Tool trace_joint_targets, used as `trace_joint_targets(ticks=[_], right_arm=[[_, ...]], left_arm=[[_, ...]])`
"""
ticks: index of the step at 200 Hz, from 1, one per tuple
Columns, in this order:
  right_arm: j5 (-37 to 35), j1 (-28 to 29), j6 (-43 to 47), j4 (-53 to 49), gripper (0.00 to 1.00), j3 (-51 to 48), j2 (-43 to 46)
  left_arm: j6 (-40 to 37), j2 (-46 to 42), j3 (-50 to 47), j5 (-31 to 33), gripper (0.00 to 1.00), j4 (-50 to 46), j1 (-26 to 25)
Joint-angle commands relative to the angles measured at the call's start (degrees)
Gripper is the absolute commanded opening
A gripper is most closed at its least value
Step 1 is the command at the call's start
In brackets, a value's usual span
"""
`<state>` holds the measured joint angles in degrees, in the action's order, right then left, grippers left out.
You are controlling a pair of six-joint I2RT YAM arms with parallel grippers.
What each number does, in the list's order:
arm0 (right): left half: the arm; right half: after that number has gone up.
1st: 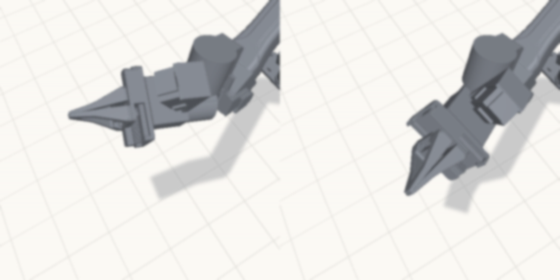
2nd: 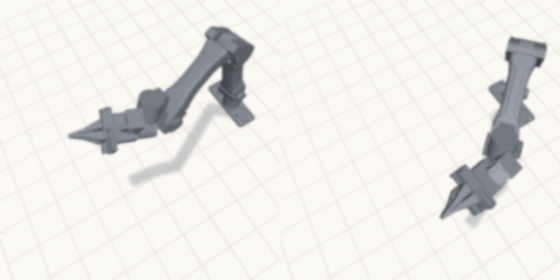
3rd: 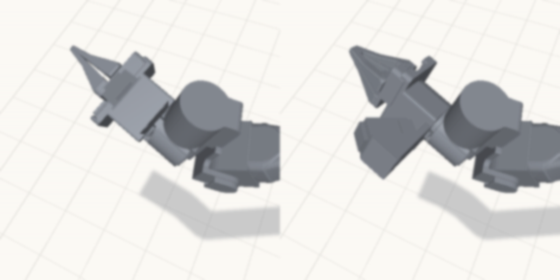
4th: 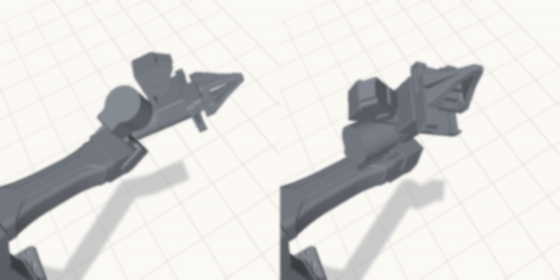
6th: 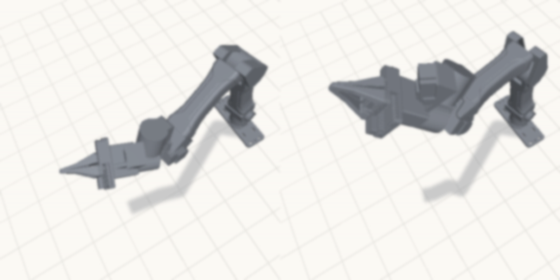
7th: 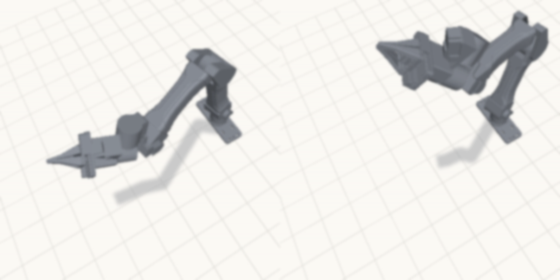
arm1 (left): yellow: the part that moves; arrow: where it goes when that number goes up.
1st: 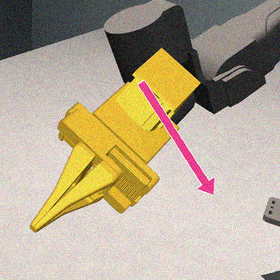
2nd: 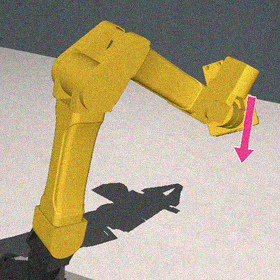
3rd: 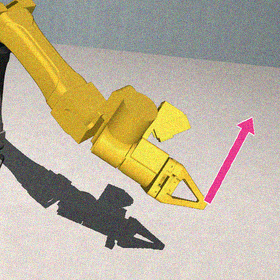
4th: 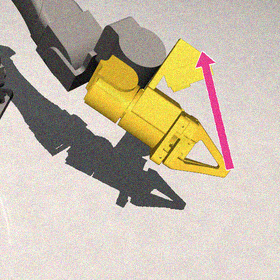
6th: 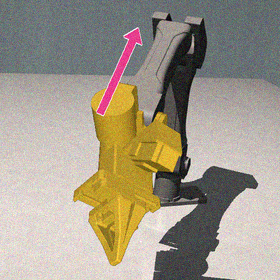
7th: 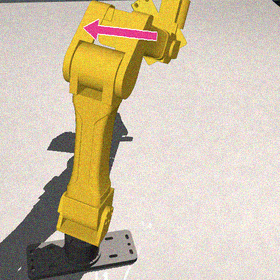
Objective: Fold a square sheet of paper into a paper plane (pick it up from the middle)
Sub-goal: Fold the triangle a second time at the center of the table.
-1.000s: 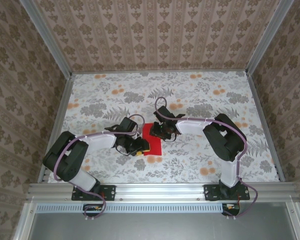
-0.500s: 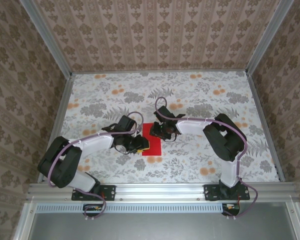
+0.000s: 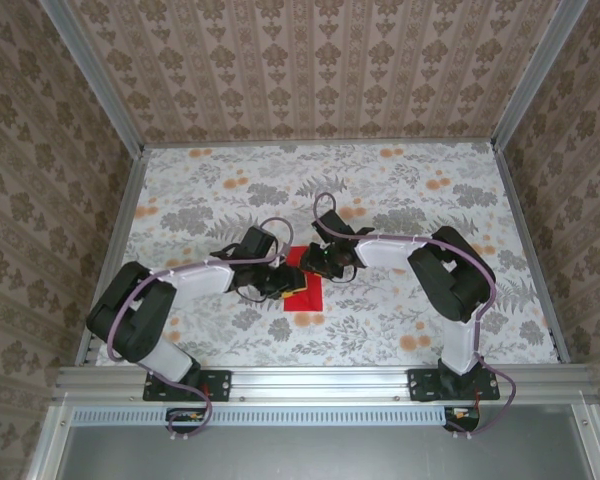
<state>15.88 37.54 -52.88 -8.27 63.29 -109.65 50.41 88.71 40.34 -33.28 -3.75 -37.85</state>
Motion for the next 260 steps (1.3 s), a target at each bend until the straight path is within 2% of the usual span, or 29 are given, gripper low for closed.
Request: trace_joint_targets(ticks=[1,36,72,103,116,157,260], right_arm=[[3.29,-1.0,1.99,-2.31,0.35,-2.44,1.07],[5.77,-2.79,2.66,0.73,0.39,-4.59,5.2],[5.65,-4.46,4.36,2.58,0.46,-8.87,10.53],[6.11,-4.58,5.72,3.14,0.47,-12.46,13.34],[7.32,-4.59,5.95,4.08,0.46,-13.81,13.9],[11.88,-4.17,6.61,8.9,0.43,-17.52,15.19],[15.32,-1.42,6.65,10.58,0.35,-14.69,10.74]], left_arm=[[0.9,1.02,1.23,-0.52,0.37,1.99,0.22],[1.09,1.38,0.97,0.07,0.39,2.25,0.76],[1.0,1.51,0.69,-0.02,0.5,2.72,0.93],[0.94,2.27,0.83,-0.3,0.51,3.42,1.02],[1.18,2.6,0.89,-0.2,0.48,3.53,1.02],[1.62,3.15,0.82,-0.03,0.28,3.75,1.19],[1.83,3.69,0.95,0.33,0.18,3.06,1.37]])
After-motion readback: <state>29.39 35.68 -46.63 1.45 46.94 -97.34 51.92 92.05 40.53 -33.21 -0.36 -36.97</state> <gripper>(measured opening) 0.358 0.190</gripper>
